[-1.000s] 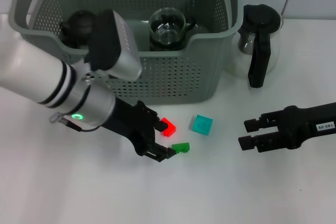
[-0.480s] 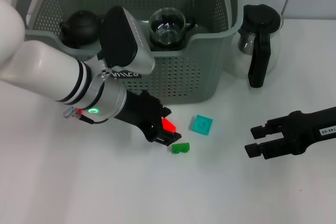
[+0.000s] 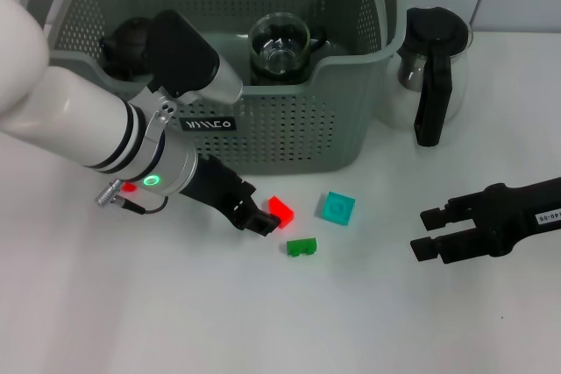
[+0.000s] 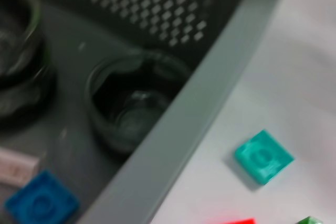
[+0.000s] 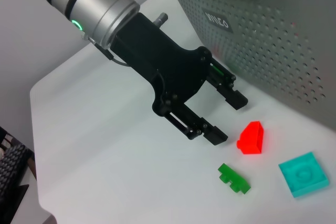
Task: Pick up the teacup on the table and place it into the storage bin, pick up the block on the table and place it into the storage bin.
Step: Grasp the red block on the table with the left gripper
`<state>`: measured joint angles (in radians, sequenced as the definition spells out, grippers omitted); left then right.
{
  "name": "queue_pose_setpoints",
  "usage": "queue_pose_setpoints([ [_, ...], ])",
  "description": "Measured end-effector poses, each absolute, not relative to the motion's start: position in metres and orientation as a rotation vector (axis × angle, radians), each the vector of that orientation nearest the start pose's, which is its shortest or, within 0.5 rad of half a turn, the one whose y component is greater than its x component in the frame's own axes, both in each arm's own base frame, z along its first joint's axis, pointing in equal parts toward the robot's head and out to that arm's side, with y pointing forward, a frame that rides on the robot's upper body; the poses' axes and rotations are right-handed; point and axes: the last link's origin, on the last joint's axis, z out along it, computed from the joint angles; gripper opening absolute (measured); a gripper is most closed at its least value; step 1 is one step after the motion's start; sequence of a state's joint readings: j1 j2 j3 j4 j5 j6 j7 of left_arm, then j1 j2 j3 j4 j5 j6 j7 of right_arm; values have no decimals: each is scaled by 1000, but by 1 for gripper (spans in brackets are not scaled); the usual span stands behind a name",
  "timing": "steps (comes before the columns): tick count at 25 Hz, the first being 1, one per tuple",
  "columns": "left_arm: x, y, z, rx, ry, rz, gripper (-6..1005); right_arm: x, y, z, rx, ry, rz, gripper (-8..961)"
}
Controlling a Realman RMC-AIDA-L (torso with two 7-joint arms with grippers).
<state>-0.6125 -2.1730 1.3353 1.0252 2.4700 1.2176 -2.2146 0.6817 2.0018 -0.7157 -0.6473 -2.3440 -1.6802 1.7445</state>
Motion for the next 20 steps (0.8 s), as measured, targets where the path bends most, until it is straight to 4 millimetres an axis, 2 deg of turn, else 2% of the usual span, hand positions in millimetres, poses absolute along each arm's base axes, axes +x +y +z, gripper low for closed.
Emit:
queue_pose_setpoints([
  [4,-200,363,-69,-2713,-796,262,647,256,339,9,-2976,984,249,713],
  [20,-189,367,-80,-2721,-648,285,601,255,339,9,-2976,983,251,713],
])
